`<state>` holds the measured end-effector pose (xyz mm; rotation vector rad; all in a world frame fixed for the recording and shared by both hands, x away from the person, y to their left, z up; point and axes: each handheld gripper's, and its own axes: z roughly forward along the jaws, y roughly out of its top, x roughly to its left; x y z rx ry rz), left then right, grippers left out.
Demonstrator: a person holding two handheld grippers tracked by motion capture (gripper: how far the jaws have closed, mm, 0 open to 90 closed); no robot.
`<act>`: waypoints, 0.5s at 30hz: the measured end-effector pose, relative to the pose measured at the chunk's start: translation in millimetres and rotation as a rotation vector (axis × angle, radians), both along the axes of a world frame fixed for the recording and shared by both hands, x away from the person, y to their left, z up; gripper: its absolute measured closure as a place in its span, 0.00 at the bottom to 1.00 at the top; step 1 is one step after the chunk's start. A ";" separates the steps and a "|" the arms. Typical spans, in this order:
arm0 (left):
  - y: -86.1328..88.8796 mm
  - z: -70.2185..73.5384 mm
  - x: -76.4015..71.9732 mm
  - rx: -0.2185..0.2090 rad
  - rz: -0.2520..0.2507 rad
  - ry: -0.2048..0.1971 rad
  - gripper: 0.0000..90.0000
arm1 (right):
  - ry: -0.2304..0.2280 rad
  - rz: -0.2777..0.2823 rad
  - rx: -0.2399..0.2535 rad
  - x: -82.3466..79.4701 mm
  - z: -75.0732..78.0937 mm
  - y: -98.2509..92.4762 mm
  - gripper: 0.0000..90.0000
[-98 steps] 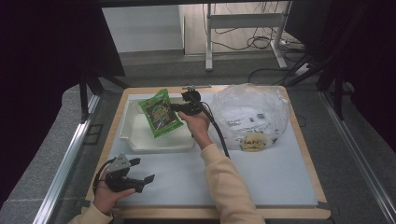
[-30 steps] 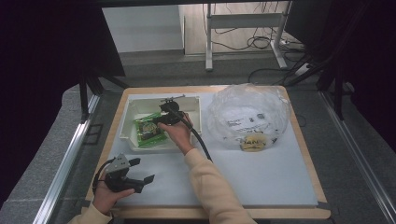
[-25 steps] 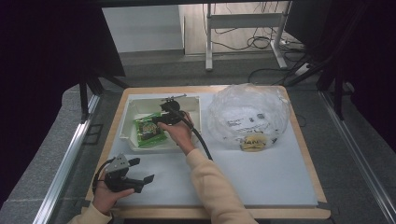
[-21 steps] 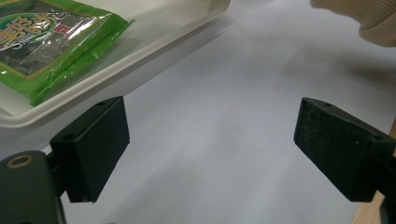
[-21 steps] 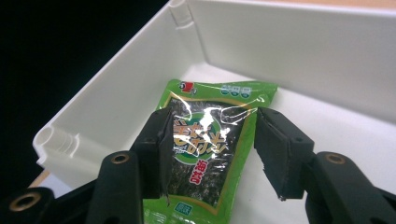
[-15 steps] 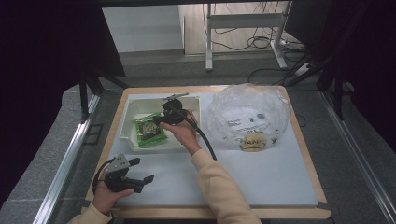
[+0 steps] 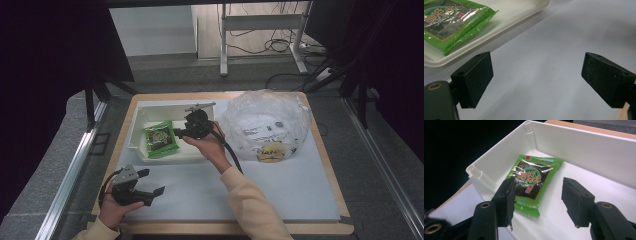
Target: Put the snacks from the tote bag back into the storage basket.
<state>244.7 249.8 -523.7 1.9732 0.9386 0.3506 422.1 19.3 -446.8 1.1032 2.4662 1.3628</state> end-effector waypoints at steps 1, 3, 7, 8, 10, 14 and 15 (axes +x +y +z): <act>0.1 0.0 0.2 0.002 0.000 0.001 0.12 | -0.003 0.001 -0.001 -2.1 1.3 -4.5 0.50; 0.0 0.2 0.0 0.002 0.001 0.001 0.12 | -0.016 -0.002 -0.010 -7.0 3.7 -13.7 0.50; 0.0 0.4 -0.4 0.000 0.002 0.000 0.12 | -0.028 -0.010 -0.009 -15.5 4.6 -28.8 0.50; 0.0 0.4 -0.3 0.002 0.002 0.000 0.12 | -0.028 -0.015 -0.009 -18.3 4.6 -34.1 0.50; -0.5 0.3 -0.2 0.004 0.002 0.001 0.12 | -0.036 -0.024 -0.011 -23.8 3.8 -45.4 0.50; -1.8 -0.1 -0.5 0.002 0.006 0.003 0.12 | -0.047 -0.045 -0.012 -38.1 -0.4 -73.3 0.50; -1.8 -0.1 -0.5 0.002 0.006 0.003 0.12 | -0.047 -0.045 -0.012 -38.1 -0.4 -73.3 0.50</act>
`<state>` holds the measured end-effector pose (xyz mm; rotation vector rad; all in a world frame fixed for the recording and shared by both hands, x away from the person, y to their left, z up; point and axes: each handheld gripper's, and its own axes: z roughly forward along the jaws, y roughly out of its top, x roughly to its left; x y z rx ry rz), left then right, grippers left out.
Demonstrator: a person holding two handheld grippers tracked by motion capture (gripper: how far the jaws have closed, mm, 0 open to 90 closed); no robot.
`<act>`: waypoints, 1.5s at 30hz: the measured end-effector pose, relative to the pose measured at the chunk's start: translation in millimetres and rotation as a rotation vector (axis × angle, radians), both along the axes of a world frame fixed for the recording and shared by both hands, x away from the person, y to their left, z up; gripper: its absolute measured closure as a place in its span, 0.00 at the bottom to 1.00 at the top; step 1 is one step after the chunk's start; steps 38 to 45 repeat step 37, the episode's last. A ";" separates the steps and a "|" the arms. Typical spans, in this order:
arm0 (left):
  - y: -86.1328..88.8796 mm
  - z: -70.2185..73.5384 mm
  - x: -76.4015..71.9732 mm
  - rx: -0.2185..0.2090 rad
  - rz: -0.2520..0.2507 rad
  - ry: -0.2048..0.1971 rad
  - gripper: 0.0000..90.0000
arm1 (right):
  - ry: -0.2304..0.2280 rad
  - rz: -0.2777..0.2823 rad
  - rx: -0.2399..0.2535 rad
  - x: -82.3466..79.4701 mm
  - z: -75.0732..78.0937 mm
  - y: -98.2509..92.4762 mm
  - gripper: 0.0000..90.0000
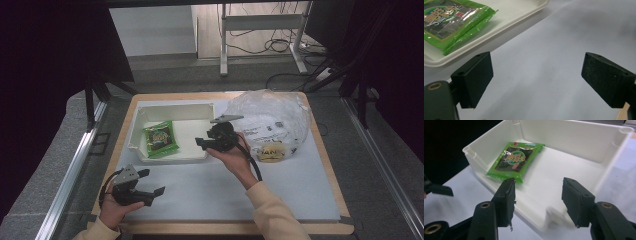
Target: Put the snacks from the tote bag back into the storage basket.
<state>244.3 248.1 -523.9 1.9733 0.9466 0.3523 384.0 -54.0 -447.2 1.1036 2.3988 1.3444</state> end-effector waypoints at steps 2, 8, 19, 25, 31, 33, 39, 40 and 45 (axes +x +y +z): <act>-0.1 -0.1 0.2 0.007 -0.001 0.001 0.12 | -0.010 -0.007 0.000 -9.9 -1.3 -16.1 0.49; -0.9 -0.2 0.1 0.008 0.003 0.001 0.12 | -0.039 -0.024 -0.016 -32.8 -3.7 -50.4 0.49; -2.5 -0.8 0.1 0.013 0.008 0.001 0.12 | -0.041 -0.124 -0.021 -78.2 -27.3 -132.1 0.49; -2.4 -1.0 0.2 0.014 0.006 0.000 0.12 | -0.020 -0.159 -0.025 -83.0 -40.4 -149.5 0.49; -2.1 -1.0 0.2 0.013 0.005 0.000 0.12 | -0.021 -0.157 -0.020 -80.2 -41.4 -149.0 0.49; -2.3 -1.2 0.5 0.015 0.002 0.001 0.12 | -0.028 -0.158 -0.021 -80.3 -41.9 -148.8 0.49; -2.8 -1.4 0.8 0.017 -0.001 0.002 0.12 | -0.030 -0.160 -0.025 -79.6 -42.6 -149.4 0.48; -2.8 -1.4 0.8 0.017 -0.001 0.002 0.12 | -0.030 -0.160 -0.025 -79.6 -42.6 -149.4 0.48; -2.8 -1.4 0.8 0.017 -0.001 0.002 0.12 | -0.030 -0.160 -0.025 -79.6 -42.6 -149.4 0.48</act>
